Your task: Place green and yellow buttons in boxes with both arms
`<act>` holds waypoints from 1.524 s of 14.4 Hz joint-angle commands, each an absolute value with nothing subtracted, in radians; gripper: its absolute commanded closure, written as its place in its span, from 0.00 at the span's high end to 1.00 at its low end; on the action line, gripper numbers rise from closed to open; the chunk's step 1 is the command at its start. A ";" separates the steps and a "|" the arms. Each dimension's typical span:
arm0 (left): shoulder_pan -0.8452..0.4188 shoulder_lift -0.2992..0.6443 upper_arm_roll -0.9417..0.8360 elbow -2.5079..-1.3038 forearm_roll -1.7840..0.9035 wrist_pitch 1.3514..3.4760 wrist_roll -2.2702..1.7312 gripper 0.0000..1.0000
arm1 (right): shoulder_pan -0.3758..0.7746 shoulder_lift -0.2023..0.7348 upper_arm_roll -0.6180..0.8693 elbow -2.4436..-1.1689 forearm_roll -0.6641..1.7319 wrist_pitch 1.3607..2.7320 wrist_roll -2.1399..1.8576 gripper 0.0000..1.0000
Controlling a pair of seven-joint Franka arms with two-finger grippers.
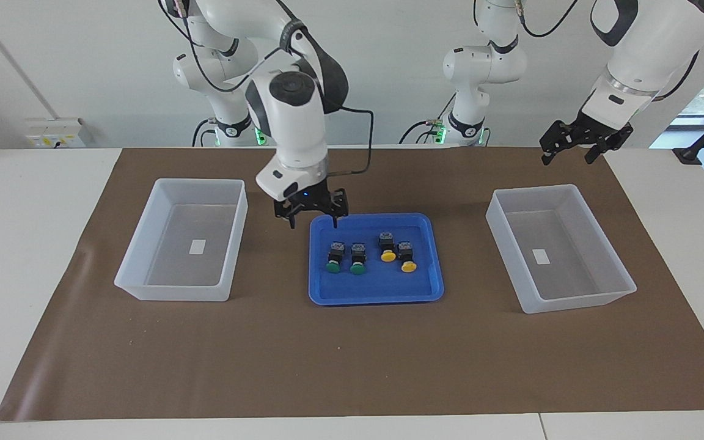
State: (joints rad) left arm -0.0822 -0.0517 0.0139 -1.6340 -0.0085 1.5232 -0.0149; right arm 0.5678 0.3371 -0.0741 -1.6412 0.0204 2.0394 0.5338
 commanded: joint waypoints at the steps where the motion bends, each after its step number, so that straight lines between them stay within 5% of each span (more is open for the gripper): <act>1: -0.075 -0.081 0.006 -1.672 0.008 1.549 -0.026 1.00 | 0.613 0.385 -0.081 -1.710 0.025 2.161 0.598 0.97; 2: -0.081 -0.081 0.006 -1.672 0.008 1.551 -0.026 1.00 | 0.618 0.402 -0.081 -1.723 0.023 2.193 0.612 0.95; 5: -0.081 -0.081 0.006 -1.674 0.008 1.551 -0.028 1.00 | 0.606 0.399 -0.080 -1.773 0.028 2.229 0.611 0.65; 6: -0.081 -0.081 0.006 -1.675 0.008 1.551 -0.029 1.00 | 0.610 0.397 -0.080 -1.795 0.028 2.250 0.617 0.62; 19: -0.087 -0.090 0.003 -1.699 0.005 1.586 -0.029 1.00 | 0.618 0.380 -0.074 -1.894 0.064 2.362 0.626 0.61; 22: -0.159 -0.110 -0.002 -1.805 0.003 1.712 -0.102 1.00 | 0.618 0.379 -0.074 -1.898 0.064 2.362 0.627 0.48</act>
